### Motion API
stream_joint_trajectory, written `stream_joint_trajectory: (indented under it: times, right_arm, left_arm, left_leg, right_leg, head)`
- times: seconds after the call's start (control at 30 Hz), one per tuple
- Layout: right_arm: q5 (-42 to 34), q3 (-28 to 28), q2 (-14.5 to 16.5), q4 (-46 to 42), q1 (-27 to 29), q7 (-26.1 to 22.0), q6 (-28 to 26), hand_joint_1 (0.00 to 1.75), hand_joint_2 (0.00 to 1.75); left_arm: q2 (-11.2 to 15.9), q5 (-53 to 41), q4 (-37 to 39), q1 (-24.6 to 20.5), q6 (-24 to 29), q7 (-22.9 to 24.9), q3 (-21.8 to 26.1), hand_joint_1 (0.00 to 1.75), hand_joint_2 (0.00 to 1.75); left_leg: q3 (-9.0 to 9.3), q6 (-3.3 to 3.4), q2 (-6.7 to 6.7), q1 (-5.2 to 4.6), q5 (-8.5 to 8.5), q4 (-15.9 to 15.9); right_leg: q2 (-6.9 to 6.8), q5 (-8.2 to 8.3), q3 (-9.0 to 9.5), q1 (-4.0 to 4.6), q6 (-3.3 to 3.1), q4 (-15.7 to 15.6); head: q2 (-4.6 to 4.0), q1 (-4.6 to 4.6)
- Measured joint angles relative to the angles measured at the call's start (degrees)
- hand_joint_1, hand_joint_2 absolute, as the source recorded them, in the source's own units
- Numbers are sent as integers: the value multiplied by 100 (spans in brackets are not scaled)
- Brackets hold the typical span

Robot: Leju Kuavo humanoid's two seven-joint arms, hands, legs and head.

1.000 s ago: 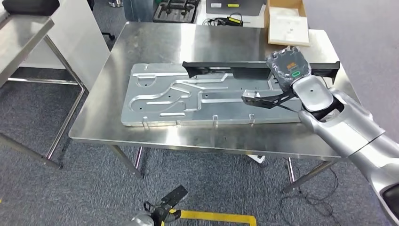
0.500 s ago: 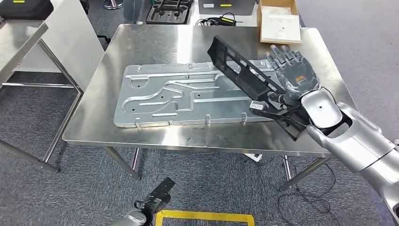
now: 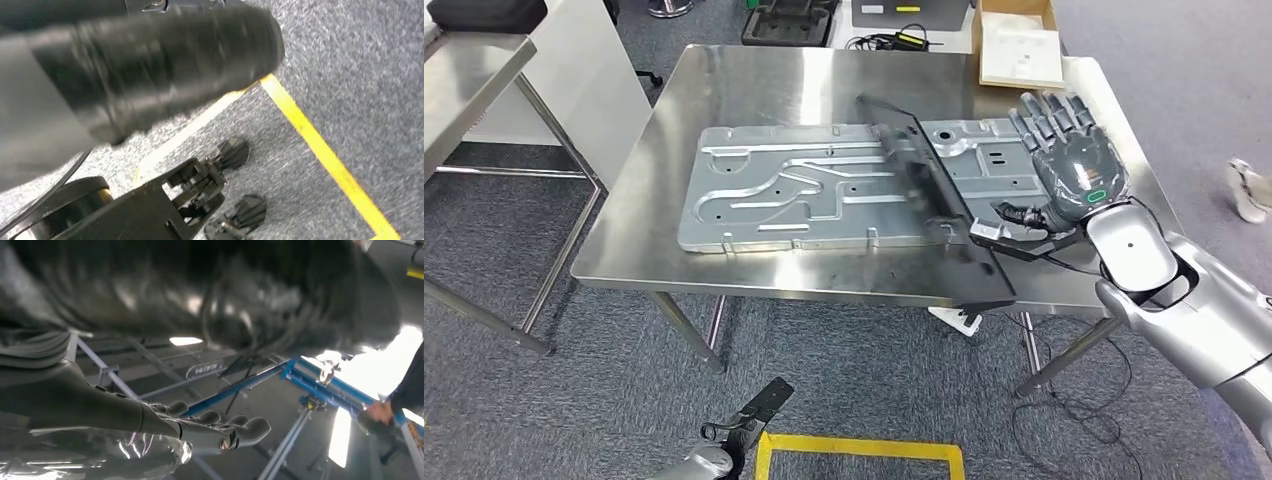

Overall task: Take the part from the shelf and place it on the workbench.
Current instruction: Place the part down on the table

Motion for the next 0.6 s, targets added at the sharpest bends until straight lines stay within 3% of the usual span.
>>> stream_joint_trajectory:
  times: [0.1, 0.13, 0.2, 0.27, 0.3, 0.33, 0.37, 0.43, 0.5, 0.53, 0.6]
  right_arm:
    - [-40, -104, 20, -60, 25, -33, 59, 0, 0]
    - [-50, -122, 35, -63, 30, -45, 87, 0, 0]
    - [-72, -163, 62, -58, 36, -47, 101, 0, 0]
    - [-81, -213, 86, -45, 47, -53, 96, 0, 0]
    - [-81, -229, 96, -37, 55, -63, 95, 0, 0]
    - [-81, -239, 107, -29, 68, -77, 95, 0, 0]
    - [-81, -245, 115, -24, 81, -88, 95, 0, 0]
    - [-81, -268, 126, -20, 98, -101, 93, 0, 0]
    - [-88, -303, 130, -18, 100, -94, 75, 0, 0]
    - [-102, -318, 136, -18, 104, -84, 55, 0, 0]
    - [-136, -340, 152, -21, 125, -61, 20, 0, 0]
  left_arm:
    - [-16, -40, 0, 5, -21, 102, 0, 0, 0]
    - [-24, -46, 0, 11, -23, 126, 0, 0, 0]
    - [-45, -51, 0, 14, -21, 144, 0, 0, 0]
    - [-64, -51, 0, 11, -19, 149, 0, 0, 0]
    - [-69, -51, 0, 11, -19, 152, 0, 0, 0]
    - [-72, -51, 0, 11, -20, 156, 0, 0, 0]
    - [-73, -51, 0, 11, -22, 160, 0, 0, 0]
    - [-72, -51, 0, -4, -25, 163, 0, 0, 0]
    - [-72, -52, 0, -34, -25, 158, 0, 0, 0]
    - [-72, -52, 0, -47, -25, 154, 0, 0, 0]
    - [-76, -50, -1, -52, -25, 155, 0, 0, 0]
  left_leg:
    - [-86, -105, -37, 0, 88, 15]
    - [-137, -137, -34, 10, 8, 68]
    - [-301, -194, -14, 30, -438, 471]
    - [-480, -221, -7, 32, -971, 1172]
    - [-505, -219, -8, 32, -1100, 1449]
    - [-443, -205, -8, 29, -1111, 1569]
    - [-279, -178, -8, 21, -1019, 1490]
    - [274, -81, -10, -18, -831, 880]
    - [720, 0, -9, -64, -831, 242]
    - [803, 26, -9, -83, -856, 73]
    - [809, 65, -3, -83, -742, -64]
  right_leg:
    - [4, 95, -119, 24, -168, -17]
    - [-8, 146, -168, 21, -220, -17]
    - [-38, 258, -284, 15, -304, -24]
    - [-53, 369, -430, 27, -340, -23]
    - [-55, 426, -507, 37, -345, -22]
    - [-57, 483, -585, 49, -346, -21]
    - [-57, 539, -656, 60, -344, -20]
    - [-59, 640, -765, 80, -332, -20]
    - [-69, 739, -816, 84, -289, -42]
    - [-75, 793, -821, 74, -256, -69]
    - [-81, 900, -816, 58, -181, -148]
  head:
    - [-1, -5]
    - [-1, -8]
    - [-2, -17]
    - [-1, -28]
    - [-1, -28]
    - [0, -28]
    - [-1, -28]
    - [-1, -27]
    - [0, -22]
    - [0, -25]
    - [-1, -35]
